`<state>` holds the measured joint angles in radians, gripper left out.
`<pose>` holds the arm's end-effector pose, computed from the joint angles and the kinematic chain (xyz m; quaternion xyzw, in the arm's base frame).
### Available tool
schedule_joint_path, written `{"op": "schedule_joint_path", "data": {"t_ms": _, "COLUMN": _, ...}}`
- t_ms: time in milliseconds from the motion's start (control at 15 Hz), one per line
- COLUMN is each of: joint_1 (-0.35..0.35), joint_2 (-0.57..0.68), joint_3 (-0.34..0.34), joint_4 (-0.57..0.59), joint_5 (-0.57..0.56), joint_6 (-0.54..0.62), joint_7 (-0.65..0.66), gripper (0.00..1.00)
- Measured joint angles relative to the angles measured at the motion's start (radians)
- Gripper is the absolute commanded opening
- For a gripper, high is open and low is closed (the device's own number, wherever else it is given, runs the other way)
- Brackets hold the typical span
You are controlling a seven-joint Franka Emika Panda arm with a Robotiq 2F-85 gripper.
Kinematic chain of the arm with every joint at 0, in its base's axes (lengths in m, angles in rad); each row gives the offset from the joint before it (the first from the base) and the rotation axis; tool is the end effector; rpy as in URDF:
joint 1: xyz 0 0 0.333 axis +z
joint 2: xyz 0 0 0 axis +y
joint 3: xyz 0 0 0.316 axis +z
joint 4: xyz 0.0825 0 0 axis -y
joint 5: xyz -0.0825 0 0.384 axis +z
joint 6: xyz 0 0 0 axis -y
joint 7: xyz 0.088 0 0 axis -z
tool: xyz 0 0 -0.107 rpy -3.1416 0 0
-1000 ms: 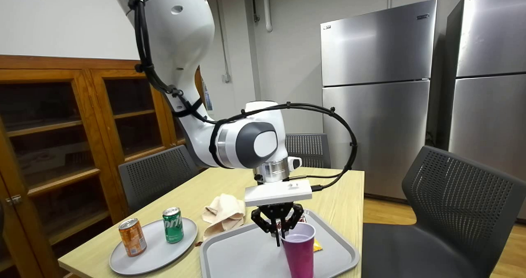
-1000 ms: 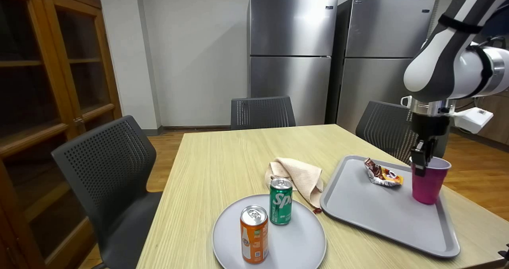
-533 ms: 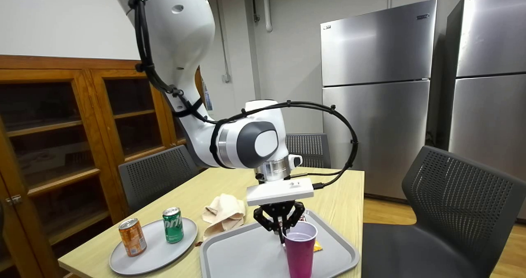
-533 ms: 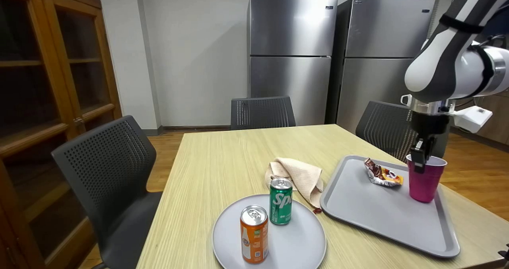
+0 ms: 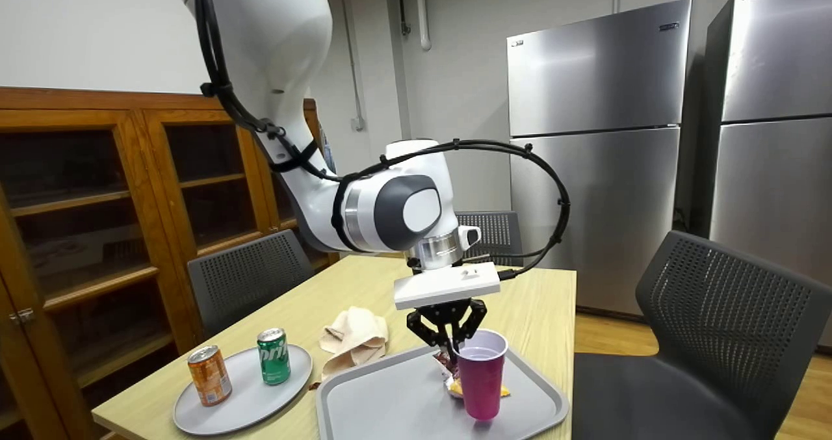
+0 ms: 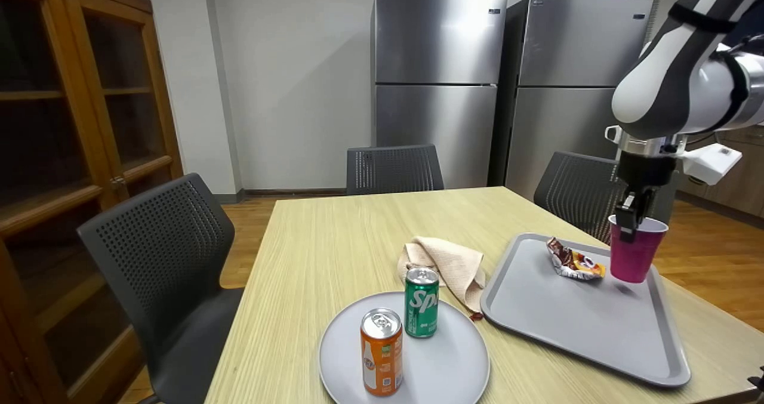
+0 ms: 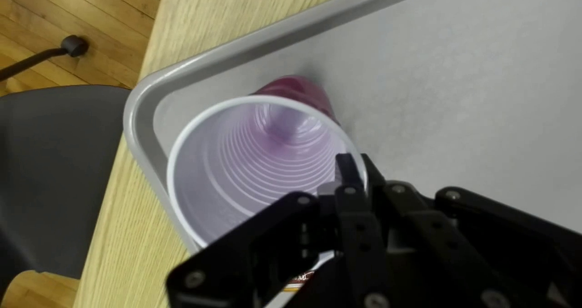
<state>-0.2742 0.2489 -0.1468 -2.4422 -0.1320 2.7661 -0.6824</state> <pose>0.4532 -0.1992 0.2101 0.9795 0.1926 0.0088 0.0576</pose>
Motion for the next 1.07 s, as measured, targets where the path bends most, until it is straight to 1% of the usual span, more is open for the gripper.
{"op": "schedule_joint_path", "data": {"t_ms": 400, "joint_1": 0.0, "joint_2": -0.056, "joint_3": -0.025, "joint_4": -0.022, "joint_5": -0.011, "joint_6": 0.007, "joint_7": 0.001, "gripper": 0.01}}
{"op": "schedule_joint_path", "data": {"t_ms": 867, "joint_1": 0.0, "joint_2": -0.123, "joint_3": -0.055, "joint_4": -0.086, "joint_5": -0.043, "joint_6": 0.028, "joint_7": 0.01, "gripper": 0.01}}
{"op": "schedule_joint_path", "data": {"t_ms": 1067, "joint_1": 0.0, "joint_2": -0.155, "joint_3": -0.077, "joint_4": -0.117, "joint_5": -0.073, "joint_6": 0.035, "joint_7": 0.025, "gripper": 0.01}}
